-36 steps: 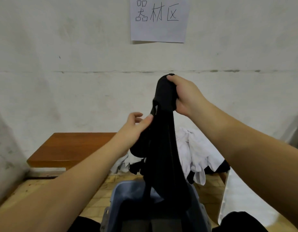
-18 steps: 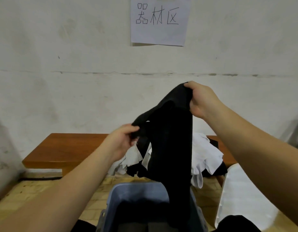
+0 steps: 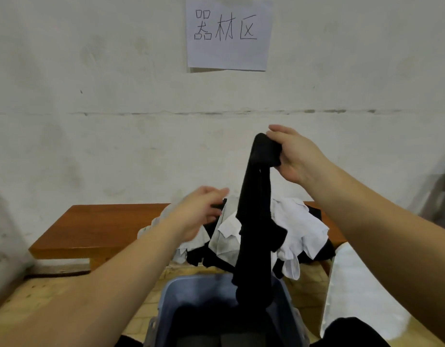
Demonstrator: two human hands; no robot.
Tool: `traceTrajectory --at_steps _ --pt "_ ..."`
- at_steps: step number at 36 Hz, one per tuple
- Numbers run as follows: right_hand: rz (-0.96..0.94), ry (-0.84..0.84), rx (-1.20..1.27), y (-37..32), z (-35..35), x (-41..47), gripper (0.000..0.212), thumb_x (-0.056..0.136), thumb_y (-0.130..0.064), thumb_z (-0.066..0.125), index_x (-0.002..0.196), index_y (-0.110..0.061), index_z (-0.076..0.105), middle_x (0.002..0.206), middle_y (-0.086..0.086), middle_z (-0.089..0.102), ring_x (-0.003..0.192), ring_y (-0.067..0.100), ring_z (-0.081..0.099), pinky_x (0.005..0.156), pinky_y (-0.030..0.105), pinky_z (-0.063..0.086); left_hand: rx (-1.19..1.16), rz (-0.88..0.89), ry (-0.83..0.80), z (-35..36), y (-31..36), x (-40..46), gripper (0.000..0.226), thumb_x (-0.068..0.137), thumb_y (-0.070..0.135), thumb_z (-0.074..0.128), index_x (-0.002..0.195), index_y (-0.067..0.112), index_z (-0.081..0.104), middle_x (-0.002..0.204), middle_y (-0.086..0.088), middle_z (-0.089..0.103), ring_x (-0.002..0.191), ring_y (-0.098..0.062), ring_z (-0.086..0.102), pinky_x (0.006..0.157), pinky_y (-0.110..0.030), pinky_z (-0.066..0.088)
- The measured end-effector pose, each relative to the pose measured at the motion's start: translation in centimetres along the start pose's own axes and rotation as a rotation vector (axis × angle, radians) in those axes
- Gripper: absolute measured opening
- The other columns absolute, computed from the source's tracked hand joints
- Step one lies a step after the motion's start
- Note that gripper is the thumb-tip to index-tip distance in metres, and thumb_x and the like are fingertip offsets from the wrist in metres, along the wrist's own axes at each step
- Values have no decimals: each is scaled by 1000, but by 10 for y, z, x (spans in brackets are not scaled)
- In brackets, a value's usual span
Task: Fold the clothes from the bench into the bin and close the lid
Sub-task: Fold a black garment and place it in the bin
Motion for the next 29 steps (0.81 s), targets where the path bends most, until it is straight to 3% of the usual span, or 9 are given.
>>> traceTrajectory --at_steps 3,9,13,16,20,22,25,27,29 --pt "-27 -55 51 -3 11 -3 18 98 -5 55 112 -13 63 102 9 67 87 18 68 73 33 60 40 -106 -106 24 -21 -1 58 82 58 69 120 15 57 109 -2 60 90 -19 58 79 -31 46" --pt "-71 -96 114 -12 17 -5 19 99 -4 53 107 -15 67 104 8 69 92 18 69 74 29 59 -90 -127 -183 55 -36 -8 57 79 66 67 115 22 67 101 9 74 85 -14 63 89 -32 42" --pt "-89 -129 175 -15 15 -8 26 99 0 47 109 -13 67 106 10 69 92 18 70 69 27 58 -185 -66 -93 64 -38 -15 48 83 57 68 115 21 63 100 7 74 86 -13 65 81 -28 42" --pt "-92 -147 222 -17 13 -8 36 95 7 38 111 -10 65 111 15 66 93 23 71 73 30 59 -184 7 21 66 -41 -16 46 88 36 71 126 19 51 109 2 69 93 -11 66 70 -21 44" --pt "-111 -166 194 -16 11 -7 60 80 19 25 114 -9 65 121 19 59 93 25 67 80 34 59 -172 162 81 57 -41 -10 42 88 22 68 127 16 54 101 -2 75 98 -16 71 93 -37 53" --pt "-152 -180 124 -15 10 -7 64 79 23 25 115 -12 64 121 16 56 99 23 63 84 33 59 -139 225 109 53 -37 -10 29 94 15 63 122 17 57 97 -2 76 96 -15 71 93 -35 53" --pt "-206 -195 19 -15 10 -7 60 83 23 32 114 -18 63 106 10 45 104 25 56 87 30 57 -77 319 171 50 -32 -14 24 98 12 57 117 27 57 89 -2 74 85 -9 71 73 -14 51" --pt "-232 -179 -37 -14 12 -7 53 87 20 38 112 -20 62 95 10 46 99 24 57 87 29 57 -25 361 217 50 -31 -15 32 97 11 56 120 34 54 91 -2 71 84 -12 68 67 -11 49" --pt "-258 -158 -71 -13 15 -10 42 92 13 43 109 -20 62 88 7 56 90 18 65 85 27 56 63 383 249 54 -32 -15 40 95 13 58 122 40 45 99 3 65 88 -12 64 72 -14 50"
Point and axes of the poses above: each hand's wrist, its own x-axis towards the middle knuckle, its own z-axis out of the palm, y = z × x, the point moved 1 cm from there along x, towards the middle knuckle
